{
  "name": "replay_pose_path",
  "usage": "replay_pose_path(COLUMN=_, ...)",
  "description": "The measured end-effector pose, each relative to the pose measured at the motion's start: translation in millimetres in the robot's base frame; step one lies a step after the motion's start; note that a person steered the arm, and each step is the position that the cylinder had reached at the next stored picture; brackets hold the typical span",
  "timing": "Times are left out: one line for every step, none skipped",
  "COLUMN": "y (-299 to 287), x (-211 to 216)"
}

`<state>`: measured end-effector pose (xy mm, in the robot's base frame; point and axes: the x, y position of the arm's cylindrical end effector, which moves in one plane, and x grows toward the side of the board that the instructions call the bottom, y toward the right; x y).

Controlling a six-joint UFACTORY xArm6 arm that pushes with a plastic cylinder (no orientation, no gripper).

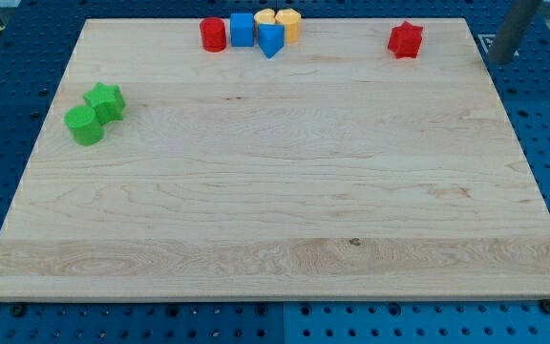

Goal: Move the red star parallel to the green star

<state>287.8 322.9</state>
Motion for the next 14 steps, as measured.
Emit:
replay_pose_path(y=15, x=0)
replay_pose_path(y=22, x=1)
replay_pose_path(y=23, x=2)
replay_pose_path(y=23, x=4)
replay_pose_path(y=16, x=-7)
replay_pose_path(y=13, x=-11)
replay_pose_path(y=-32, x=-41)
replay_pose_path(y=-62, x=-72)
replay_pose_path(y=-90, x=-70)
replay_pose_path(y=-117, x=-68)
replay_pose_path(y=-127, x=-68)
replay_pose_path(y=-127, x=-66)
replay_pose_path(y=-125, x=-51)
replay_pose_path(y=-126, x=-7)
